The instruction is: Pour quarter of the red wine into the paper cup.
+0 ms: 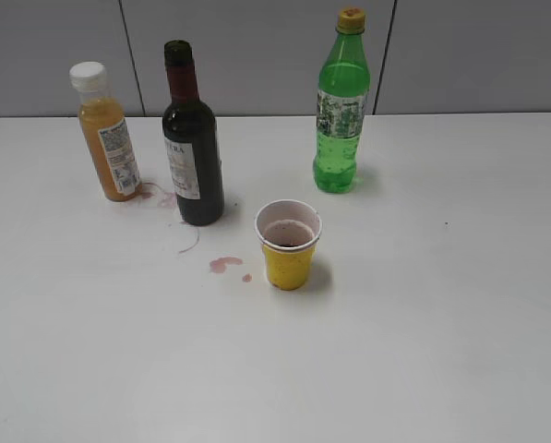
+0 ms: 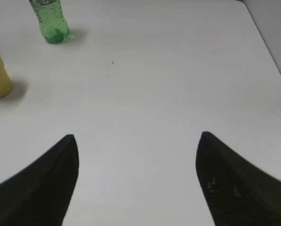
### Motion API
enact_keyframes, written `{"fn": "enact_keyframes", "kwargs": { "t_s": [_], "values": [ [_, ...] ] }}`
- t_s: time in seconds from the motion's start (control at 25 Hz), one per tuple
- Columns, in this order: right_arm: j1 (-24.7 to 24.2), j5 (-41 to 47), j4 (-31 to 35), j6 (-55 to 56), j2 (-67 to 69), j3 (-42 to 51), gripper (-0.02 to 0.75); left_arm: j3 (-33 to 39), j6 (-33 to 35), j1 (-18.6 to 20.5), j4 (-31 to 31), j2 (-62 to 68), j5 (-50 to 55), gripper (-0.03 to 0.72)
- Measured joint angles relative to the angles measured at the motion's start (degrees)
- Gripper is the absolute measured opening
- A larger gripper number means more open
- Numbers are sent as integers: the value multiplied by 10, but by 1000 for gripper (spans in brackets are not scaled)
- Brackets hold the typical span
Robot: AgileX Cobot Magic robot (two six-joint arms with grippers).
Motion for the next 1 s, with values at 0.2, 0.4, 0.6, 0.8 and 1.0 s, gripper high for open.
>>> {"fn": "enact_keyframes", "kwargs": {
  "t_s": [0.2,0.4,0.6,0.8,1.0],
  "values": [
    [0,1,0,0,0,0,587,49,3,0,-5,-129,-17,592],
    [0,1,0,0,0,0,587,68,23,0,-13,-214,-21,592],
    [0,1,0,0,0,0,587,69,25,-16,-30,-265,-16,592],
    [0,1,0,0,0,0,587,82,26,-67,-36,-277,10,592],
    [0,1,0,0,0,0,587,83,26,-96,-36,-277,12,592]
  ]
}}
